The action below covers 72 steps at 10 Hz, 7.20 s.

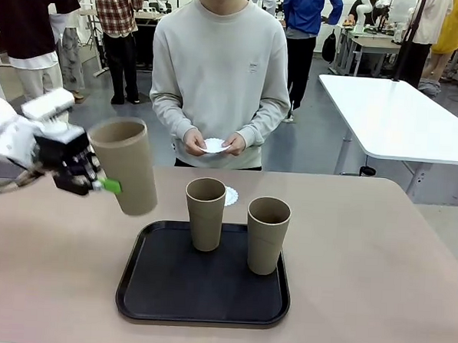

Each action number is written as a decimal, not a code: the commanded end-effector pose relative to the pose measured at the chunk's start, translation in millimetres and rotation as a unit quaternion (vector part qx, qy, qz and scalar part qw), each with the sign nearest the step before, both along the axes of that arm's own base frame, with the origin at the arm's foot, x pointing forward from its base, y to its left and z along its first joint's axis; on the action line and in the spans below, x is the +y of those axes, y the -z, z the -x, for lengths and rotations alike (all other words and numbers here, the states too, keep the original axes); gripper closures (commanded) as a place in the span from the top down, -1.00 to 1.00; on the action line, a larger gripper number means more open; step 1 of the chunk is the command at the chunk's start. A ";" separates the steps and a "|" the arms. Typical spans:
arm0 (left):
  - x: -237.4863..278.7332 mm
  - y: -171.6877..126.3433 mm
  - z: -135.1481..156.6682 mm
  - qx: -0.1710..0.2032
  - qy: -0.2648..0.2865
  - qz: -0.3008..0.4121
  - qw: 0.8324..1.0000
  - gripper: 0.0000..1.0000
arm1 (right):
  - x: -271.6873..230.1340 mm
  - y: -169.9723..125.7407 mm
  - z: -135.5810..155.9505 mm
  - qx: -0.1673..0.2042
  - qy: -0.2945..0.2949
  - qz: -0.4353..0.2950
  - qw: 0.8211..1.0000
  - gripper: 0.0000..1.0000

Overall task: Place coasters on the table and set cups on them.
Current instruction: Pick up one Reusable plastic cup and place it on a coaster set by the human.

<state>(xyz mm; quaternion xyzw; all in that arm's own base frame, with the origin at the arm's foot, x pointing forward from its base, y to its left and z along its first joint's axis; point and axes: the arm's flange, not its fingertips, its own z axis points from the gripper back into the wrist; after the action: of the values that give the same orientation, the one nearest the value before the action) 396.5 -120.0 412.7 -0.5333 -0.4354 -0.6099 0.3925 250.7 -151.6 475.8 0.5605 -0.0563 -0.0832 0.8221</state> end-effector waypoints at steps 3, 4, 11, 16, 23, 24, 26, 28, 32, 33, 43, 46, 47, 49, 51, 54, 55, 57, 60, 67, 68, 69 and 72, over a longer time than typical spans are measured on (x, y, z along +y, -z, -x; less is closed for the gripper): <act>-4.3 -58.3 14.0 0.035 -0.049 -0.022 0.998 -1.00 | -0.5 0.0 -0.3 -0.004 -0.002 -0.005 1.000 1.00; -1.4 -57.8 17.0 0.035 -0.057 -0.022 0.998 -1.00 | -0.5 0.0 -0.3 -0.004 -0.002 -0.005 1.000 1.00; 8.0 -72.6 -48.5 0.036 -0.048 -0.038 0.997 0.70 | -0.5 0.0 -0.3 -0.004 -0.002 -0.005 1.000 1.00; 5.3 -73.3 -161.5 0.055 -0.112 -0.051 0.991 0.70 | -0.5 0.0 -0.3 -0.004 -0.002 -0.005 1.000 1.00; -96.0 -3.6 -221.4 0.053 -0.054 -0.074 0.994 0.70 | -0.5 0.0 -0.3 -0.004 -0.002 -0.005 1.000 1.00; -110.0 0.0 -225.0 0.054 -0.052 -0.078 0.994 0.70 | -0.5 0.0 -0.3 -0.004 -0.002 -0.005 1.000 1.00; -133.5 5.0 -234.1 0.045 -0.042 -0.083 0.995 0.70 | -0.5 0.0 -0.3 -0.004 -0.002 -0.005 1.000 1.00; -138.7 3.1 -232.4 0.047 -0.033 -0.079 0.995 0.70 | -0.5 0.0 -0.3 -0.004 -0.002 -0.005 1.000 1.00; -138.7 8.9 -227.1 0.042 -0.040 -0.070 0.996 0.70 | -0.5 0.0 -0.3 -0.004 -0.002 -0.005 1.000 1.00; -138.7 8.9 -227.1 0.042 -0.040 -0.070 0.996 0.70 | -0.5 0.0 -0.3 -0.004 -0.002 -0.005 1.000 1.00; -152.2 60.8 -262.4 0.025 -0.025 0.000 0.999 0.70 | -0.5 0.0 -0.3 -0.004 -0.002 -0.005 1.000 1.00; -159.6 77.1 -274.4 0.030 -0.007 -0.007 1.000 0.70 | -0.5 0.0 -0.3 -0.004 -0.002 -0.005 1.000 1.00; -160.5 77.7 -273.9 0.037 -0.001 -0.007 0.999 0.70 | -0.5 0.0 -0.3 -0.004 -0.002 -0.005 1.000 1.00; -155.9 80.3 -263.7 0.029 -0.019 -0.012 0.999 0.70 | -0.5 0.0 -0.3 -0.004 -0.002 -0.005 1.000 1.00; -155.9 80.3 -263.7 0.029 -0.019 -0.012 0.999 0.70 | -0.5 0.0 -0.3 -0.004 -0.002 -0.005 1.000 1.00; -152.4 109.3 -274.5 0.025 0.002 -0.035 0.999 0.70 | -0.5 0.0 -0.3 -0.004 -0.002 -0.005 1.000 1.00; -151.1 116.1 -275.4 0.014 0.007 -0.044 0.999 0.70 | -0.5 0.0 -0.3 -0.004 -0.002 -0.005 1.000 1.00; -152.0 129.5 -279.5 0.014 0.015 -0.055 0.998 0.70 | -0.5 0.0 -0.3 -0.004 -0.002 -0.005 1.000 1.00; -154.9 143.9 -285.3 -0.011 0.032 -0.041 0.999 0.70 | -0.5 0.0 -0.3 -0.004 -0.002 -0.005 1.000 1.00; -153.6 157.2 -298.6 0.011 0.001 -0.034 0.999 0.70 | -0.5 0.0 -0.3 -0.004 -0.002 -0.005 1.000 1.00; -155.4 157.7 -300.1 0.020 0.004 -0.029 0.999 0.70 | -0.5 0.0 -0.3 -0.004 -0.002 -0.005 1.000 1.00; -158.2 157.9 -299.8 0.026 0.007 -0.028 0.999 0.70 | -0.5 0.0 -0.3 -0.004 -0.002 -0.005 1.000 1.00; -159.0 159.8 -301.0 0.042 0.007 -0.031 0.999 0.70 | -0.5 0.0 -0.3 -0.004 -0.002 -0.005 1.000 1.00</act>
<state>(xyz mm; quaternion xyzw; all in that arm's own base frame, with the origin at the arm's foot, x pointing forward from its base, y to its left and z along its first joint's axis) 685.1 -279.7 248.6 -0.5405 -0.3938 -0.6137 0.4197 250.6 -151.7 475.9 0.5604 -0.0564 -0.0832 0.8221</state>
